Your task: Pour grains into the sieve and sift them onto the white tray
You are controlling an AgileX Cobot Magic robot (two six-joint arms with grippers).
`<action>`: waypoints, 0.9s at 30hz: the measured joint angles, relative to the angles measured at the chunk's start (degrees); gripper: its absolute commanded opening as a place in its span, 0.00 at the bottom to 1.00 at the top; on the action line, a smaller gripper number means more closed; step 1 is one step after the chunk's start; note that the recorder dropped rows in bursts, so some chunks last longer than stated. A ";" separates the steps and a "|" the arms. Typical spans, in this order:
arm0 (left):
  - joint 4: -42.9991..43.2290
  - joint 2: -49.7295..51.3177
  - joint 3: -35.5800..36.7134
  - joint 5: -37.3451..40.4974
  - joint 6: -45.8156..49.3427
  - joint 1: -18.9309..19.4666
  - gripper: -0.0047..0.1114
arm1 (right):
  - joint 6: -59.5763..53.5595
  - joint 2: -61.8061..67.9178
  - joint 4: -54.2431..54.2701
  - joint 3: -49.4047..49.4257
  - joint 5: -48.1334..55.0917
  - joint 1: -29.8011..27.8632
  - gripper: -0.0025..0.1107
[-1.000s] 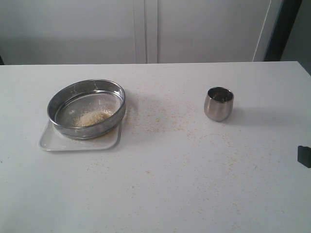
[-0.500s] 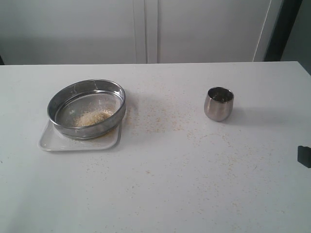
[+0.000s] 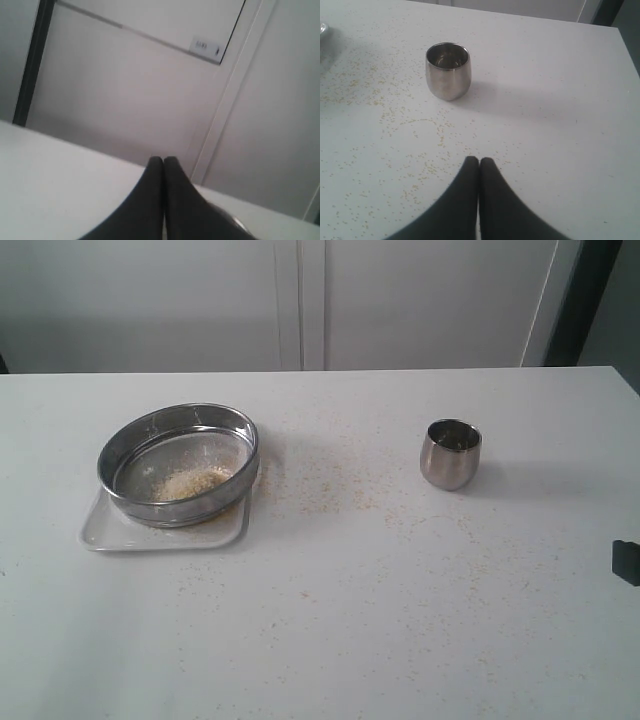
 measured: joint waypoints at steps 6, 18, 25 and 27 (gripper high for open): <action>0.00 0.87 -3.32 1.37 4.02 0.00 0.04 | 0.00 0.00 0.12 0.00 0.00 0.00 0.02; -0.04 18.29 -17.40 12.99 10.40 0.00 0.04 | 0.00 0.00 0.12 0.00 0.09 0.00 0.02; -0.04 30.44 -26.26 16.58 16.42 0.00 0.04 | 0.00 0.00 0.12 0.00 0.09 0.00 0.02; -0.04 33.44 -28.51 16.82 18.30 0.00 0.04 | 0.00 0.00 0.12 0.00 0.09 0.00 0.02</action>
